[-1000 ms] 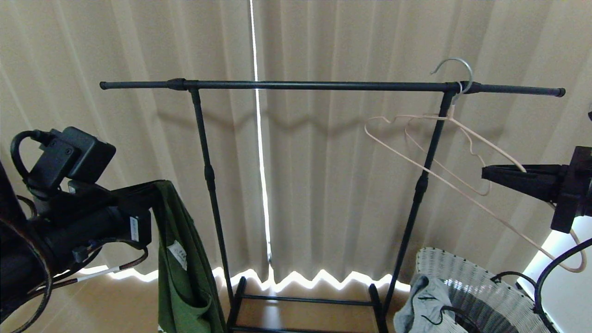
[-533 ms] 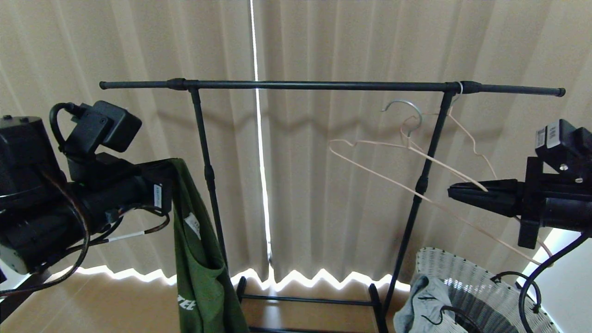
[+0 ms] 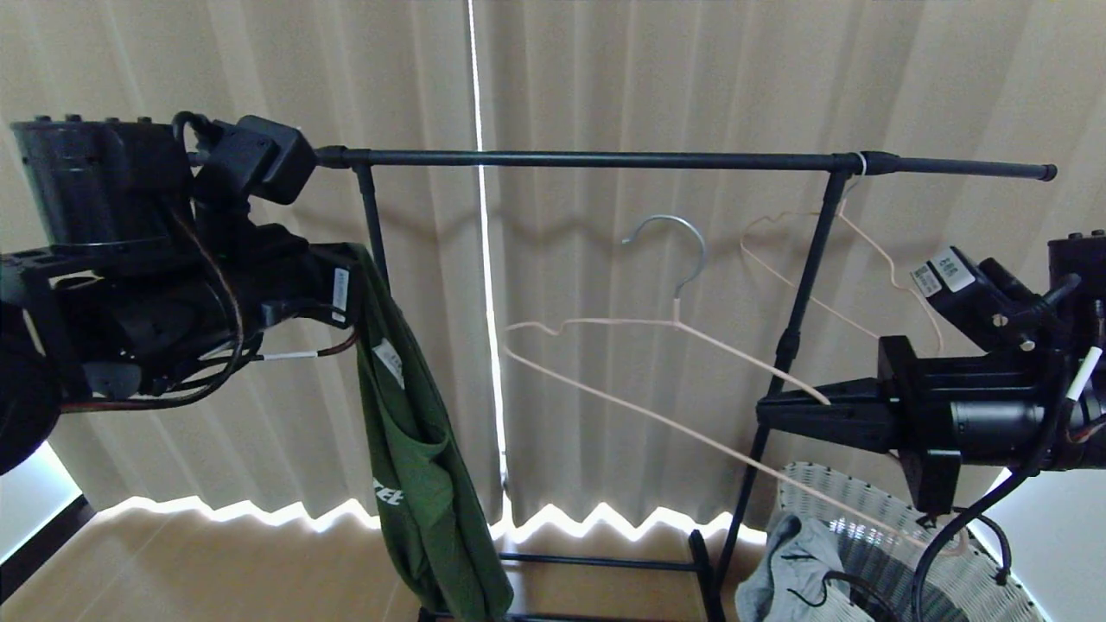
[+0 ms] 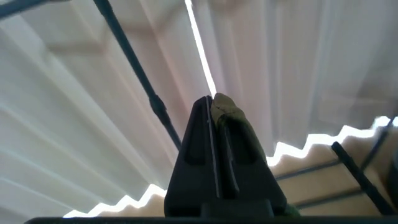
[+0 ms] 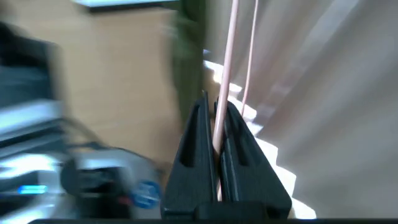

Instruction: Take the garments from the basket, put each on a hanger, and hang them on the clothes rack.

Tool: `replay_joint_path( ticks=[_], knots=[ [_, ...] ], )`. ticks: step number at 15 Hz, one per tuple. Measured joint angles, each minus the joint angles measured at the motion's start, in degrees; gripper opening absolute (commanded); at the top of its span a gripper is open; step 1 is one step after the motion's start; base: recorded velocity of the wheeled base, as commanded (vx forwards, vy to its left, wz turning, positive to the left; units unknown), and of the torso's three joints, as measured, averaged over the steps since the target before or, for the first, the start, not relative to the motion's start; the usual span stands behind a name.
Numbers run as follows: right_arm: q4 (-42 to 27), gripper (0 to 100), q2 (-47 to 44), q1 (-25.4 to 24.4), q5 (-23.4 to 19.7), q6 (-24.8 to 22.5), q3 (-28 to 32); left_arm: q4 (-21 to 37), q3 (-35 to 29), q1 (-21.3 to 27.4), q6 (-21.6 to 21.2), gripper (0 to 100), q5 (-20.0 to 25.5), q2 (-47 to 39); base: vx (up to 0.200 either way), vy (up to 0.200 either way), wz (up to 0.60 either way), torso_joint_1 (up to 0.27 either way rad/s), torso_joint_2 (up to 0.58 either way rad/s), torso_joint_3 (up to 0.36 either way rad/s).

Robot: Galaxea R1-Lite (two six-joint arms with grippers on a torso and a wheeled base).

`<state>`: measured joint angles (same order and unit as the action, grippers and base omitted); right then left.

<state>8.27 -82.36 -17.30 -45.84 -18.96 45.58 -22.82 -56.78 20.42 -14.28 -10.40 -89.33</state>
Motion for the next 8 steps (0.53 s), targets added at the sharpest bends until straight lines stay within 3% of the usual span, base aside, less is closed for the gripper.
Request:
replay_joint_path(
  ticks=[4,8],
  knots=[
    [2.4,0,-0.3,-3.3,-2.7,5.7,0.3,3.9,-8.4,2.5,3.6,0,-5.3,-6.0,0.000,0.000,0.00,0.000,0.00,0.000],
    [13.2,0,-0.4,-6.3,-2.7,17.8,-1.2,4.2,-10.8,4.0,4.9,0,-7.1,-9.4,0.000,0.000,0.00,0.000,0.00,0.000]
  ],
)
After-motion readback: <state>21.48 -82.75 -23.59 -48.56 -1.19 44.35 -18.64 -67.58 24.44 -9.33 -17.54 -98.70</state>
